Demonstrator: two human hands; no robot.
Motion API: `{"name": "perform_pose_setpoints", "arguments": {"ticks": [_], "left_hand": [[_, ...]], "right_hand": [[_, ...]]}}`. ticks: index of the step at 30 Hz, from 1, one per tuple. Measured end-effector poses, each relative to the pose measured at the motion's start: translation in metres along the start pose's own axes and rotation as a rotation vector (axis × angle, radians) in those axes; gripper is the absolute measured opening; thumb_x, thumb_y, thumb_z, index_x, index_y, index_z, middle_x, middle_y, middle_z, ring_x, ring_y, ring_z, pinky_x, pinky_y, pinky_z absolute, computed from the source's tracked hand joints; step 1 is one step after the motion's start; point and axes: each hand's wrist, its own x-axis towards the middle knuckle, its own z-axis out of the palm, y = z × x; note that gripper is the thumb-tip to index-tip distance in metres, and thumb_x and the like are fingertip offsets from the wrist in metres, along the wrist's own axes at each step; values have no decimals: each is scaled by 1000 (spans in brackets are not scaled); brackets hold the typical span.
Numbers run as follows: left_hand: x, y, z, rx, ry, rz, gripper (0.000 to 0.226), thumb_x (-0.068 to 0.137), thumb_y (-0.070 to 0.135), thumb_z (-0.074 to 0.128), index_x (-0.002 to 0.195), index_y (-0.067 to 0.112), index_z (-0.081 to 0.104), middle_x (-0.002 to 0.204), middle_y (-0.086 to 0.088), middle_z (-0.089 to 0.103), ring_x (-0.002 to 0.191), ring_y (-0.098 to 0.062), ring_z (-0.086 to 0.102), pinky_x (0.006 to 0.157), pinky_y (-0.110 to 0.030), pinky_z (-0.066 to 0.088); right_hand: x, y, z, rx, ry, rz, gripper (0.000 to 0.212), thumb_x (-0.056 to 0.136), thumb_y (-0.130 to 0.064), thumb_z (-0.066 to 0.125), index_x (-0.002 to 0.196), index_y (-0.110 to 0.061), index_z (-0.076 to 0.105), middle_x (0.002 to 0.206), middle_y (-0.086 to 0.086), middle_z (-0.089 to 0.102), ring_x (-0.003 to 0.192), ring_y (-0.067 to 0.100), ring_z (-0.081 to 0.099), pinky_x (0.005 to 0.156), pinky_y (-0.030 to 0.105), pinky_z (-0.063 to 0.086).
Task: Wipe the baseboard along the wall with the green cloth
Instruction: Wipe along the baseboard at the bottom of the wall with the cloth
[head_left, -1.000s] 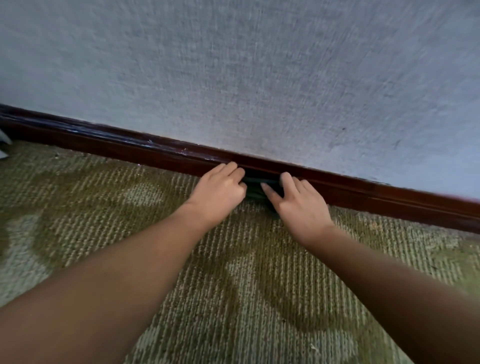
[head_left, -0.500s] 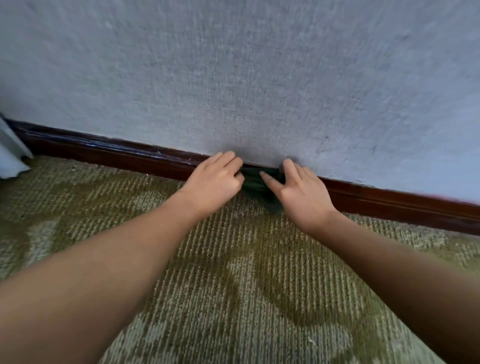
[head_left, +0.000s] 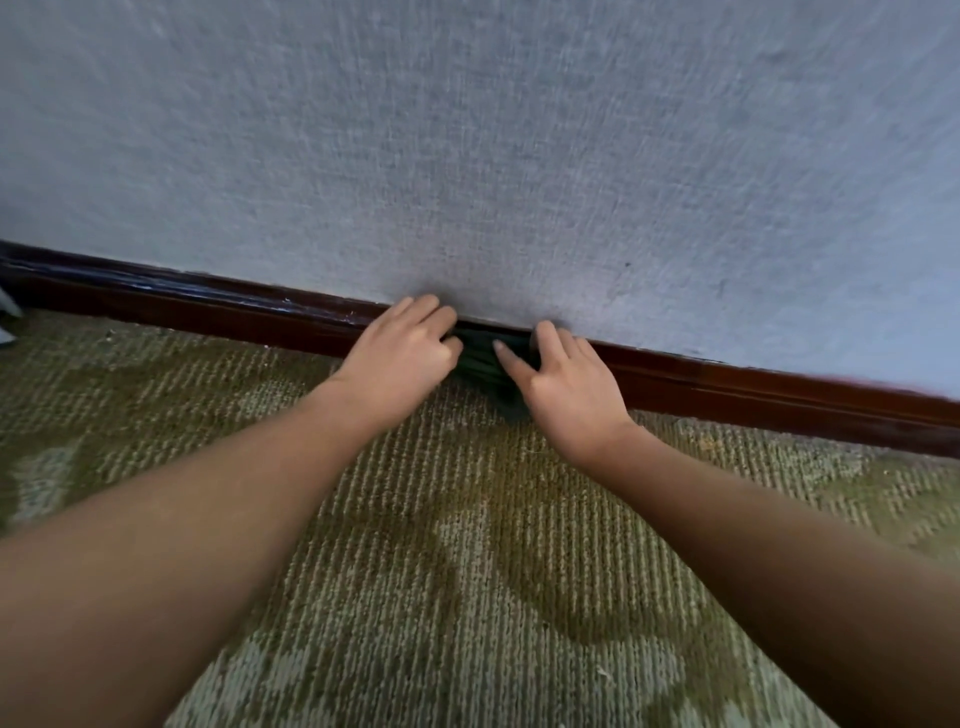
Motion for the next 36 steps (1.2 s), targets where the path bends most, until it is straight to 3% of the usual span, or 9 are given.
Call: {"name": "perform_pose_setpoints", "arguments": {"ticks": [5, 11, 15, 18, 20, 26, 28, 32, 36], "left_hand": [[-1, 1, 3, -63, 0, -2, 19, 50, -7, 81, 65, -4, 70, 70, -19, 63, 69, -34, 62, 60, -33, 51], [-3, -9, 6, 5, 33, 93, 7, 64, 0, 71, 71, 2, 72, 75, -13, 65, 74, -30, 63, 63, -29, 50], [-5, -10, 7, 5, 9, 18, 11, 68, -1, 66, 77, 1, 72, 83, -14, 64, 83, -32, 61, 71, -33, 50], [0, -6, 9, -11, -148, -64, 21, 83, 4, 56, 102, 5, 65, 110, -11, 55, 108, -29, 45, 89, -36, 36], [3, -5, 5, -9, -235, -107, 25, 88, 7, 49, 110, 8, 62, 118, -8, 51, 114, -26, 38, 93, -33, 29], [-12, -6, -13, 103, -10, 71, 16, 62, 6, 78, 77, 5, 74, 80, -10, 66, 81, -27, 62, 69, -30, 49], [-14, -6, -19, 129, 9, 102, 9, 68, 5, 67, 73, 6, 74, 76, -9, 65, 76, -26, 63, 66, -28, 50], [-18, -10, -19, 123, 38, 130, 33, 73, 10, 41, 68, 8, 74, 72, -6, 65, 73, -24, 63, 63, -25, 49], [-21, -18, -13, 121, 9, 107, 8, 65, 0, 72, 72, 3, 73, 74, -11, 65, 74, -28, 63, 64, -29, 51]], "right_hand": [[2, 1, -2, -58, 125, -4, 56, 63, -11, 80, 117, -11, 64, 94, 18, 61, 83, 32, 60, 71, 32, 50], [5, -2, 0, -46, 179, -28, 48, 56, -9, 84, 102, -7, 71, 82, 19, 62, 70, 34, 61, 62, 31, 50], [7, -5, -4, -81, 159, -35, 49, 66, -9, 78, 114, -7, 65, 93, 20, 62, 81, 35, 61, 70, 32, 49], [7, -4, -4, -69, 39, -67, 53, 92, -12, 48, 142, -11, 30, 126, 20, 40, 112, 35, 43, 92, 39, 35], [8, -4, -8, -30, -3, -61, 53, 95, -13, 39, 145, -13, 21, 129, 18, 32, 116, 34, 37, 95, 38, 30], [5, -2, -25, -43, -24, -67, 55, 94, -16, 42, 145, -17, 21, 127, 16, 31, 115, 34, 37, 94, 37, 30], [4, -2, -27, -46, -26, -65, 55, 95, -16, 40, 146, -17, 20, 128, 17, 30, 115, 34, 36, 95, 37, 30], [5, -9, -26, -35, -40, -60, 54, 96, -17, 37, 146, -18, 18, 129, 18, 29, 114, 33, 37, 96, 38, 30], [10, -12, -22, -46, -23, -60, 56, 95, -16, 40, 146, -17, 18, 128, 18, 30, 114, 33, 36, 96, 39, 29]]}}
